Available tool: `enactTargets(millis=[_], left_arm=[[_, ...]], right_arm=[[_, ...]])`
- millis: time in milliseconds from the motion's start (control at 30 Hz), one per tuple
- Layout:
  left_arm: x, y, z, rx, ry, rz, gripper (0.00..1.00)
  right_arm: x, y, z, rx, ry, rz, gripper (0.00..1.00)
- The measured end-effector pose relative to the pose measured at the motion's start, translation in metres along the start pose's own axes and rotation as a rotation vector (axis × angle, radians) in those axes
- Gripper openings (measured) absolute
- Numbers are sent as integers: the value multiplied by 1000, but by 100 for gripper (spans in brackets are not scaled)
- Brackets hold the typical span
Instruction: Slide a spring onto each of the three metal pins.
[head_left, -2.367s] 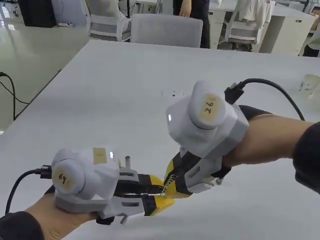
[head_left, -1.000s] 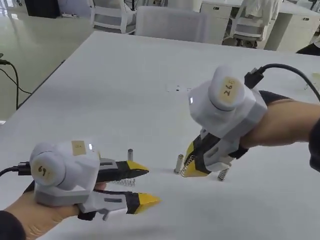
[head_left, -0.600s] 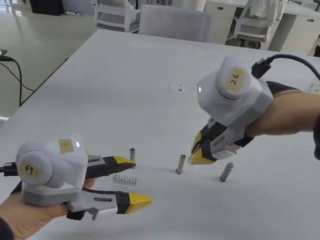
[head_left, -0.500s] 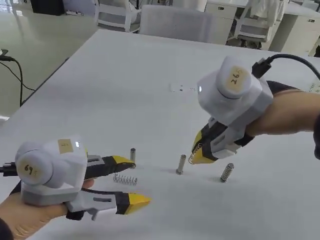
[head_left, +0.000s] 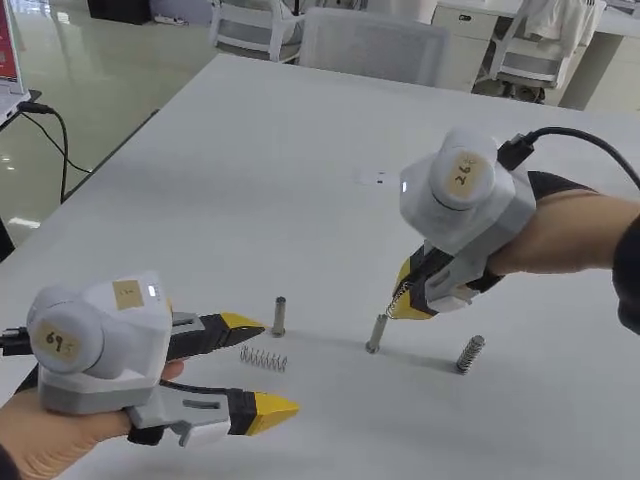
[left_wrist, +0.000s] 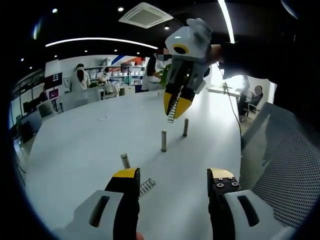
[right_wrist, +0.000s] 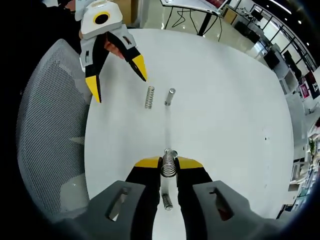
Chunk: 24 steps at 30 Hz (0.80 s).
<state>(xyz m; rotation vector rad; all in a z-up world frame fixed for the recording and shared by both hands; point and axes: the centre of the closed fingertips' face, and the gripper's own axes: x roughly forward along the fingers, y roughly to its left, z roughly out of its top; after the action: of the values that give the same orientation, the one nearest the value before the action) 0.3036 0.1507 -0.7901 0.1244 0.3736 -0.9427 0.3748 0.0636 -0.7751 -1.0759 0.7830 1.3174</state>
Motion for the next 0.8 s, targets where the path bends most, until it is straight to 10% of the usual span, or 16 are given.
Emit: enactTargets(millis=[800], left_arm=[[-3,6,-7,-13,15,19,51]], right_arm=[[27,-12,-7,16,17,36,13]])
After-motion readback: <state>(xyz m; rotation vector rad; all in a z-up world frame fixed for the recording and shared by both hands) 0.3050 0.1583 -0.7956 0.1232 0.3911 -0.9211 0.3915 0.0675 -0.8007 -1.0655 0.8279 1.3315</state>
